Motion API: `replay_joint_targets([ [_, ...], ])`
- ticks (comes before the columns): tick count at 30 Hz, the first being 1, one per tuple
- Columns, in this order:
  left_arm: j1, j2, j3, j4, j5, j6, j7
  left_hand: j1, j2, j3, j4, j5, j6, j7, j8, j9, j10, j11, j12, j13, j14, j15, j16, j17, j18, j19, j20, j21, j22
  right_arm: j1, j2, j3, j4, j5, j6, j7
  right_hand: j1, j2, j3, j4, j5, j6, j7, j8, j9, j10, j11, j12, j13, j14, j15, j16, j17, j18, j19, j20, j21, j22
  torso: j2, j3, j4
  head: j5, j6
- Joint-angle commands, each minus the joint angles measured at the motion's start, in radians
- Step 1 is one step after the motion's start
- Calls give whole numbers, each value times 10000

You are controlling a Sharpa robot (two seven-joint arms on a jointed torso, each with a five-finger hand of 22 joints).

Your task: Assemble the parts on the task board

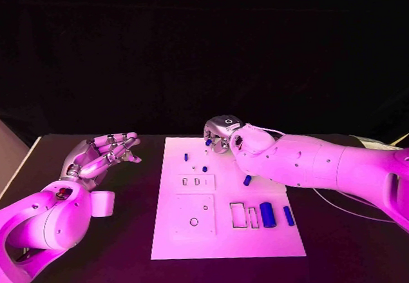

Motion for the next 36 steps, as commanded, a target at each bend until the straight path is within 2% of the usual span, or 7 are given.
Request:
replay_joint_targets([
  [1, 7, 9, 9, 27, -34, 145, 41, -64, -1, 72, 14, -58, 50, -42, 34, 16, 68, -11, 29, 15, -76, 6, 47, -5, 17, -48, 1, 41, 17, -39, 42, -25, -25, -47, 230, 33, -98, -22, -23, 14, -47, -47, 49, -37, 18, -6, -109, -30, -10, 288, 44, 21, -37, -181, -48, 45, -29, -31, 0, 3, 10, -7, 15],
  [9, 8, 3, 9, 26, -34, 143, 24, -72, -4, 71, 17, -59, 47, -40, 34, 16, 65, -10, 27, 14, -80, 7, 53, -7, 17, -57, 3, 50, 24, -28, 17, -25, -49, 90, 145, 145, -492, -642, -314, 220, 148, -1420, 261, -846, -207, -1719, 202, -34, -495, 89, 304, -292, -694, -49, -327, 293, -620, -679, 2, 3, 3, 2, 15],
  [20, 7, -23, 9, -3, -33, 152, 12, -72, -4, 71, 17, -59, 47, -40, 34, 16, 65, -10, 27, 14, -80, 7, 53, -7, 17, -57, 3, 50, 24, -19, -672, -7, 717, 119, -280, 31, 6, -365, -1660, 284, 144, -1827, 58, -1132, -332, -2473, 275, 0, -634, 41, 363, -392, -986, 24, -385, 356, -1027, -1070, -15, 24, -28, 25, 32],
  [26, 6, -41, 8, -37, -22, 166, 12, -77, -10, 72, 17, -60, 39, -38, 32, 16, 58, -8, 24, 13, -89, 8, 63, -11, 17, -72, 5, 65, 36, 78, -1620, 106, 1668, 572, -695, -11, 74, -295, -1820, 387, 160, -1729, 105, -1118, -344, -1984, 178, 132, -547, 30, 294, -412, -1066, 31, -365, 312, -1084, -1097, -37, 40, -76, -5, 74],
  [34, 4, -62, 7, -78, -4, 214, 3, -74, -6, 78, 15, -60, 43, -47, 35, 18, 64, -11, 28, 14, -94, 8, 70, -14, 17, -82, 6, 75, 44, 258, -3165, 196, 2956, 2693, -703, 325, -124, -560, -1639, 745, 187, -1172, 127, -887, -270, 487, -173, 1243, 265, 253, 17, 77, -239, -130, -61, 66, -443, -237, -81, 120, -234, 11, 125],
  [35, 2, -55, 7, -91, -3, 227, 1, -75, -5, 79, 16, -60, 47, -50, 39, 20, 71, -14, 32, 16, -97, 8, 75, -16, 18, -89, 7, 83, 49, 269, -3369, 200, 3066, 3039, -547, 354, -194, -787, -2142, 741, 310, -1058, 14, -797, -230, 1605, -335, 3457, 2184, 339, -103, 308, 162, -196, 49, -35, -148, 122, -86, 135, -258, 20, 137],
  [36, -2, -46, 7, -102, -3, 234, -1, -79, -3, 82, 17, -61, 53, -53, 45, 22, 92, -19, 43, 20, -101, 5, 85, -18, 19, -99, 8, 95, 59, 273, -3494, 202, 3123, 3228, -424, 366, 326, -520, -2905, 691, 602, -1064, -339, -639, -155, 180, -513, 7660, 6737, 404, -53, 624, 567, -270, 162, -388, 211, 543, -89, 147, -274, 24, 140],
])
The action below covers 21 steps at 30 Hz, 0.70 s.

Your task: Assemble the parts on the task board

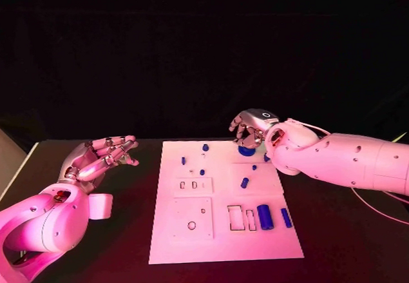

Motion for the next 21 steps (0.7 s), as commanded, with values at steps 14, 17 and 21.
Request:
replay_joint_targets([
  [14, -69, 121, 7, -119, -4, 267, 36, -96, -20, 86, -12, -63, 44, -86, 63, 29, 295, -67, 158, 68, -72, -51, 187, -22, 32, -176, 1, 185, 117, -47, -676, 7, -67, 1809, 1172, -60, 619, 465, -2990, 1677, 298, -684, 239, 799, 59, 2102, 196, 12892, 13314, 1036, 301, 1939, 4361, -818, 826, 280, 2813, 3544, -37, 119, -148, -93, 14],
  [17, -74, 134, 7, -128, -5, 271, 36, -97, -28, 86, -14, -63, 37, -88, 61, 29, 284, -66, 153, 66, -70, -52, 200, -21, 32, -180, 0, 196, 124, -68, -555, 6, -210, 1800, 1216, -168, 660, 475, -3073, 1762, 300, -725, 252, 811, 49, 2102, 210, 12892, 13314, 1043, 315, 1948, 4392, -833, 846, 295, 2872, 3619, -30, 120, -123, -114, 3],
  [21, -81, 151, 7, -147, -5, 277, 35, -98, -29, 87, -14, -63, 32, -88, 60, 29, 277, -66, 150, 65, -70, -53, 207, -20, 32, -183, 0, 203, 129, -103, -342, 5, -435, 1882, 1308, -291, 698, 479, -3143, 1836, 327, -765, 265, 817, 40, 2102, 223, 12892, 13314, 1044, 328, 1949, 4396, -856, 876, 308, 2949, 3718, -39, 102, -87, -129, -37],
])
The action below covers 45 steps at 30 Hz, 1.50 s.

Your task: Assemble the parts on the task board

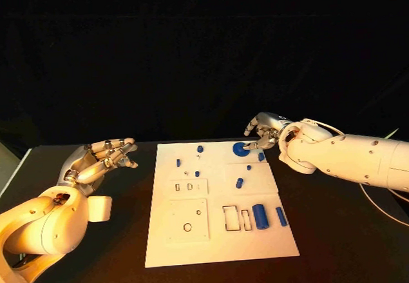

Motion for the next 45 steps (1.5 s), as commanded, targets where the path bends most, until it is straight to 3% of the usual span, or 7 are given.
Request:
replay_joint_targets([
  [1, -6, 31, 7, -1, -8, 201, 51, -100, -33, 60, 15, -63, -10, -51, 58, 15, 30, -10, 30, 5, -20, -29, 78, -6, 33, -44, 3, 49, 15, -33, 137, 2, -148, 135, 465, -237, 193, 45, -433, 310, 84, -195, 35, 130, -31, 1043, 126, 569, 2626, 1061, 119, 189, 2621, -239, 737, 131, 390, 1729, 8, -8, 53, -19, -45],
  [7, -11, 29, 7, -17, -11, 196, 50, -102, -34, 61, 16, -62, -13, -51, 58, 15, 22, -8, 27, 3, -21, -29, 84, -6, 33, -47, 3, 55, 19, -136, 466, -1, -488, 160, 604, -362, 213, 51, -502, 397, 100, -207, 42, 149, -36, 1043, 134, 569, 2626, 1061, 129, 189, 2621, -261, 767, 143, 467, 1827, 43, 20, 67, 0, -58],
  [19, -13, 41, 7, -37, -22, 202, 44, -103, -35, 63, 16, -62, -16, -50, 57, 15, 14, -7, 23, 2, -22, -28, 89, -6, 32, -50, 3, 61, 23, -236, 902, -7, -1142, 15, 770, -473, 346, 110, -510, 471, 148, -184, 41, 196, -36, 1043, 136, 569, 2626, 1061, 138, 189, 2621, -287, 804, 156, 557, 1943, 18, 18, 53, 28, -138],
  [29, -13, 49, 7, -64, -25, 194, 35, -106, -33, 69, 18, -60, -22, -47, 57, 16, -4, -4, 16, -2, -29, -26, 103, -7, 32, -60, 3, 77, 35, -261, 956, -9, -1360, -51, 709, -492, 501, 222, -428, 568, 285, -153, 38, 248, -41, 1043, 135, 569, 2626, 1061, 140, 189, 2621, -295, 811, 166, 588, 1983, 15, 21, 37, 30, -133],
  [45, -14, 70, 7, -84, -32, 204, 10, -114, -31, 72, 24, -59, -28, -43, 56, 16, -14, 0, 12, -4, -35, -23, 113, -9, 31, -68, 4, 89, 44, -285, 1075, -18, -1493, 210, 1210, -307, 594, 441, -178, 775, 512, 69, -3, 332, -53, 1043, 100, 569, 2626, 1061, 117, 189, 2621, -302, 815, 158, 619, 2025, 13, 8, 49, 8, -165],
])
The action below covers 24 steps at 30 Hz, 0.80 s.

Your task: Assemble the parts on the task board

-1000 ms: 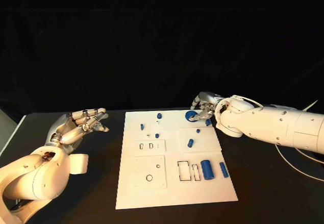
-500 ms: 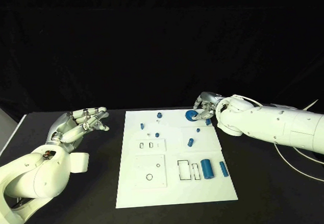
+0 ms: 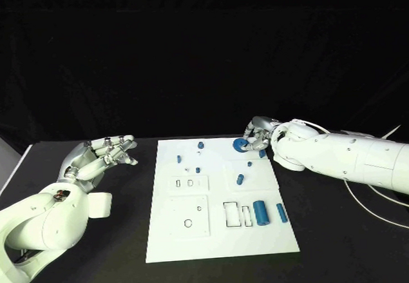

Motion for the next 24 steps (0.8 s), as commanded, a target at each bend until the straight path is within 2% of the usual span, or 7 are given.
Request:
replay_joint_targets([
  [1, 1, 24, 8, 12, -30, 175, 35, -85, -2, 45, -5, -59, -27, -43, 56, 10, -13, -1, 13, 0, -37, -24, 65, -10, 30, -70, 3, 48, 8, -27, 43, -11, -17, 67, 421, 132, 46, 71, 28, 21, 49, 85, -21, 23, -11, 1042, -7, 21, 2632, 1043, 28, 41, 2626, -138, 817, 57, 53, 2040, -1, -8, 11, 2, -10],
  [10, 1, 24, 8, 9, -37, 175, 20, -87, -5, 47, -4, -59, -34, -40, 55, 9, -22, 2, 10, -1, -43, -22, 73, -11, 30, -77, 3, 58, 15, -60, 111, -20, -58, 100, 553, 140, 15, -6, 10, 50, 34, 105, -27, 18, -21, 1042, -11, 21, 2632, 1043, 21, 41, 2626, -136, 813, 52, 48, 2033, -8, -17, 14, 8, -41],
  [18, 0, 21, 8, 7, -41, 175, -1, -86, -10, 49, -7, -59, -42, -36, 52, 8, -31, 4, 6, -3, -48, -21, 79, -13, 29, -84, 4, 65, 21, -71, 157, -23, -79, 61, 591, 111, -132, -190, -112, 162, 46, 69, -22, -39, -65, 1042, -8, 21, 2632, 1043, 24, 41, 2626, -137, 810, 51, 51, 2041, -5, -8, 7, 19, -44],
  [24, 0, 24, 8, 4, -43, 174, -8, -86, -10, 49, -7, -59, -42, -36, 52, 8, -31, 4, 6, -3, -48, -21, 79, -13, 29, -84, 4, 65, 21, -72, 202, -24, -74, -63, 486, 9, -287, -168, -159, 184, 231, 137, -43, -24, -74, 1042, -22, 21, 2632, 1043, 18, 41, 2626, -142, 816, 49, 69, 2065, -8, -12, 12, 28, -20],
])
